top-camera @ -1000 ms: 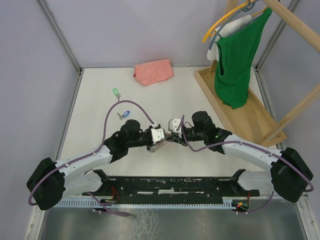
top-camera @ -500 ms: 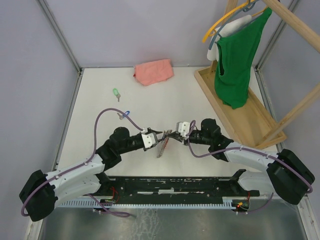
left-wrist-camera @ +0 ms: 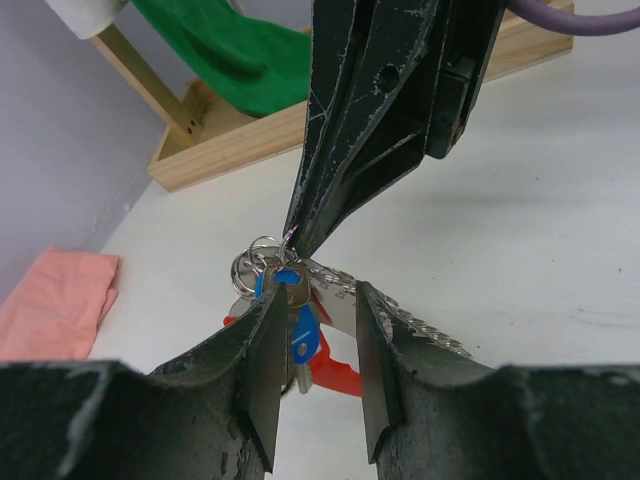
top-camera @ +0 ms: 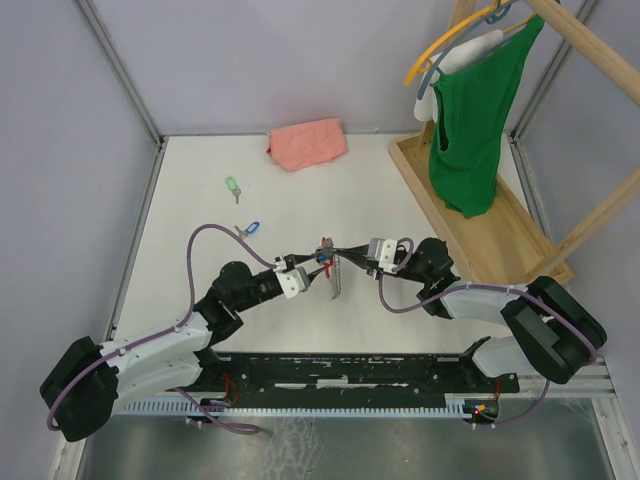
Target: Put the keys on the keyring
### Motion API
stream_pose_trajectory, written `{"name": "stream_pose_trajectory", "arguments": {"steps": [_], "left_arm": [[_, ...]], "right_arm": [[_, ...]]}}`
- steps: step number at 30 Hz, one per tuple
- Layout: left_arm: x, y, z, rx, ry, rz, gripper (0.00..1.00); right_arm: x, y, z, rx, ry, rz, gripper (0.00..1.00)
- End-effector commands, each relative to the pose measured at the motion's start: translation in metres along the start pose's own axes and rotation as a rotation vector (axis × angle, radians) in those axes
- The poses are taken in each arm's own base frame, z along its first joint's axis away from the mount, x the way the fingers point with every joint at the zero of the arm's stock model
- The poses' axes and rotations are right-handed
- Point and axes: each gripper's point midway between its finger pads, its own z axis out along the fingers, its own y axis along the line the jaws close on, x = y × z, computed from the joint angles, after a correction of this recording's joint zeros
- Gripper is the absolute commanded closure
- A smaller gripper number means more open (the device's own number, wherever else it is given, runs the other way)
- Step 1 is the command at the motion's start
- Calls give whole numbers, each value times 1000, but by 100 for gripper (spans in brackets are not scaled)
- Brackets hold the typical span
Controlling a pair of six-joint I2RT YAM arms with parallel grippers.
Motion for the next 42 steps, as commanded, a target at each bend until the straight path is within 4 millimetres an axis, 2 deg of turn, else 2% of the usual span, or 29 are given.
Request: {"name": "stream_pose_trajectory", "arguments": {"steps": [1,8,15,24,29,35,42], "left_arm": [[-12,22,3,-78,-53,100,60],[-11,23,10,-62,-55,138,59],[-17,24,7,-60,-67,193,58],[-34,7,5,78,-108,276,55],[-41,-3,7,172,-117,303,54],[-42,-18,14,319,-88,277,51],[-34,-29,19,414,-50,255,52]], "right_arm": [[-46,-11,0,8,-173,-114,99],[-43,0,-4,-44,-161,-116,99],[-42,6,-8,-74,-141,-162,99],[-39,21,-15,-193,-64,-220,99],[-44,25,-15,-227,-79,-247,99],[-47,25,-16,-235,-80,-267,99],[-49,28,-16,-258,-78,-265,99]]}}
